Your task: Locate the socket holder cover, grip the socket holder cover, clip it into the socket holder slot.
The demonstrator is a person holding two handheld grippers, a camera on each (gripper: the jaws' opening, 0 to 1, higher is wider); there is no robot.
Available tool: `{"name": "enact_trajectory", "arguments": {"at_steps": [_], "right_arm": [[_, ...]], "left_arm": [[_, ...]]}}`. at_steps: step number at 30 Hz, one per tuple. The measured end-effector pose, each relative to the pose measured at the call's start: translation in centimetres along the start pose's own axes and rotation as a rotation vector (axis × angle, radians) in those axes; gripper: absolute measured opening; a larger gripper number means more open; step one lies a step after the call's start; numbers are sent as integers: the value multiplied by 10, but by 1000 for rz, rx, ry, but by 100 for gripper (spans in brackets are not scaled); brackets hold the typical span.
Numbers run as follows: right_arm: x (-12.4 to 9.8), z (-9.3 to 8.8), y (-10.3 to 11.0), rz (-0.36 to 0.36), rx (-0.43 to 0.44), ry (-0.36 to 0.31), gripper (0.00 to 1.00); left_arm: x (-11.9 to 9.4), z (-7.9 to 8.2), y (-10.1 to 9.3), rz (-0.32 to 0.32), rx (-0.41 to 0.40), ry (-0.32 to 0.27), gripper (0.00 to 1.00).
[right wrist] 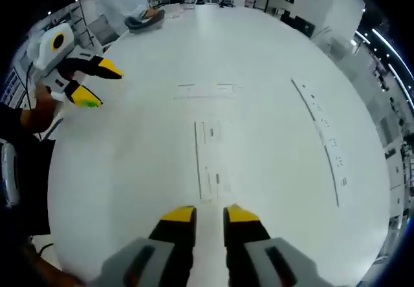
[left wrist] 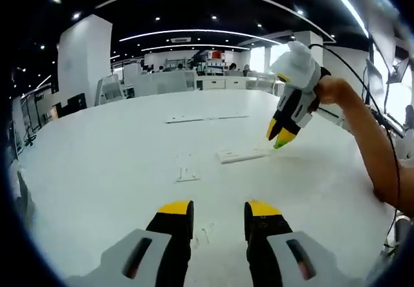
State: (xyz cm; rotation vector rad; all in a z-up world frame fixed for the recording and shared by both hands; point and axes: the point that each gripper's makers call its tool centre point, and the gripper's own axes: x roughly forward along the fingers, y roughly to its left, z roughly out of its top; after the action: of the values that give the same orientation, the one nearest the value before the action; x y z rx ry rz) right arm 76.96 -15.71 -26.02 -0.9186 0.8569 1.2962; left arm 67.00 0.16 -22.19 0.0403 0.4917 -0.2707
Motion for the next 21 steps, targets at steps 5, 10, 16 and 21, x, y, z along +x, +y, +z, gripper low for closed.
{"name": "enact_trajectory", "arguments": {"at_steps": [5, 10, 16, 21], "right_arm": [[-6, 17, 33, 24, -51, -77, 22], [-11, 48, 53, -29, -22, -227, 25], [-19, 64, 92, -49, 33, -396, 27], [-28, 64, 123, -74, 32, -532, 30]], "left_arm": [[-14, -4, 14, 57, 5, 41, 32], [-27, -16, 22, 87, -9, 108, 32], [-30, -28, 9, -9, -169, 167, 32], [-23, -34, 17, 15, -94, 274, 32]]}}
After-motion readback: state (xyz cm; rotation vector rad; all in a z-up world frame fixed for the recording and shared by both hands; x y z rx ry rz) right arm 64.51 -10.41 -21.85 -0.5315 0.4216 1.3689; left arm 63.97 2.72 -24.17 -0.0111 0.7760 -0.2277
